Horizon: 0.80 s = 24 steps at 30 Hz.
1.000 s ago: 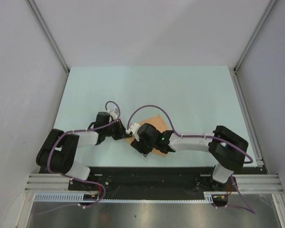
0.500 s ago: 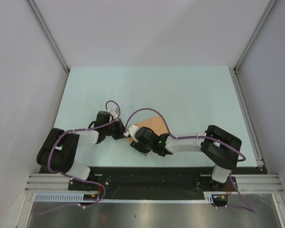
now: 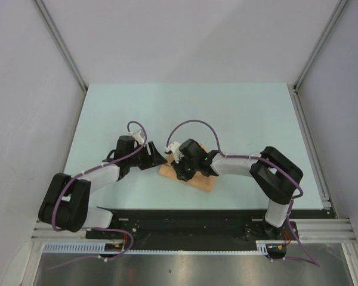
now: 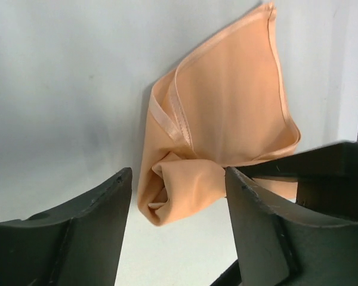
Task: Fold the napkin, place the utensils inside, and roll it up
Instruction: Roll the napkin with the utensil
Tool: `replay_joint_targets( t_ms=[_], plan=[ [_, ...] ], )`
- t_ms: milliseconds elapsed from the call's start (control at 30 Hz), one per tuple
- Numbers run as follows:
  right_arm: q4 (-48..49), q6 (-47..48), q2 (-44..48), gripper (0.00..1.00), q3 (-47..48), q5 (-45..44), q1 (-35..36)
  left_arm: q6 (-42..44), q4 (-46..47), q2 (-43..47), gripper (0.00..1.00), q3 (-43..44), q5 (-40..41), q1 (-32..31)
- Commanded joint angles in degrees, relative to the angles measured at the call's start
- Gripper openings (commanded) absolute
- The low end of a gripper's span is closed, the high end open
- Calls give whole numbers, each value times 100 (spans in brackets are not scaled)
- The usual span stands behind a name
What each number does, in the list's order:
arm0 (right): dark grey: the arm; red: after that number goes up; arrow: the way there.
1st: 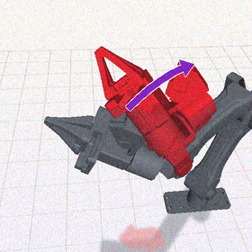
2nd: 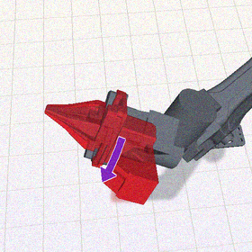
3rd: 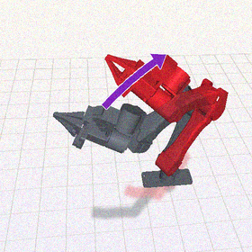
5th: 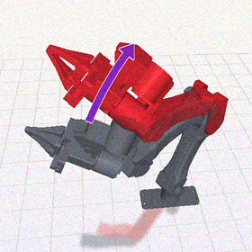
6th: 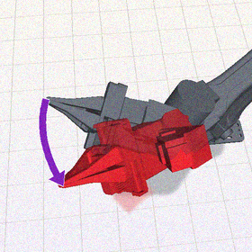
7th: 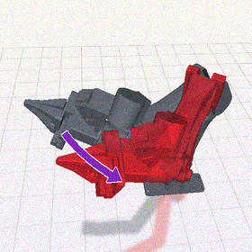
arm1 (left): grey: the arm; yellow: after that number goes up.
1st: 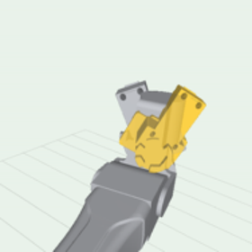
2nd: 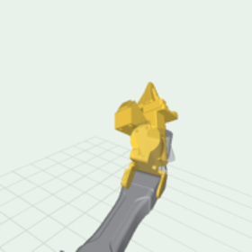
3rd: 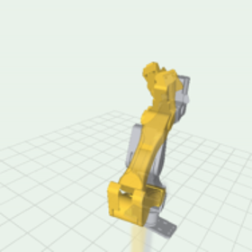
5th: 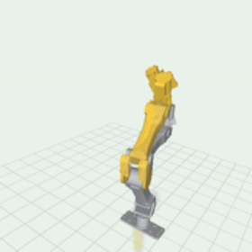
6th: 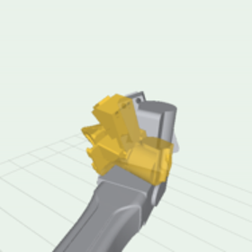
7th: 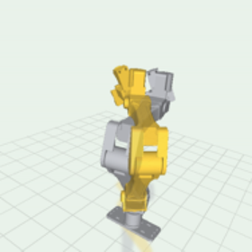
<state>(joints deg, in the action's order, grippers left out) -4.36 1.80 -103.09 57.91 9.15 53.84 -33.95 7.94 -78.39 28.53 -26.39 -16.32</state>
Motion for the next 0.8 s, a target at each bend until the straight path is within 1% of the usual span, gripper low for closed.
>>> replay_joint_targets(
  t_ms=[0,67,100,267,467,567,633,667,767],
  plan=[
    [-698,-417,-431,25,-104,1773,-444,143,-92,499,69,-31,442,76],
    [-698,-567,-501,25,-70,2142,-663,152,66,666,69,-155,433,76],
    [-698,-611,-545,24,-26,2475,-726,152,136,719,69,-260,424,76],
    [-680,-769,-957,24,150,3285,-1095,196,524,825,67,-392,240,15],
    [-909,-839,-1380,24,475,3646,-1315,249,875,720,62,-375,3,-178],
    [-856,-918,-1477,24,493,3743,-1438,249,1007,588,57,-358,-15,-258],
    [-847,-962,-1574,23,502,3796,-1552,240,1077,413,55,-340,-68,-284],
    [-847,-963,-1600,23,502,3814,-1570,240,1112,351,52,-305,-103,-293],
    [-873,-954,-1697,23,502,3858,-1640,223,1139,132,50,-235,-147,-363]
  ],
)
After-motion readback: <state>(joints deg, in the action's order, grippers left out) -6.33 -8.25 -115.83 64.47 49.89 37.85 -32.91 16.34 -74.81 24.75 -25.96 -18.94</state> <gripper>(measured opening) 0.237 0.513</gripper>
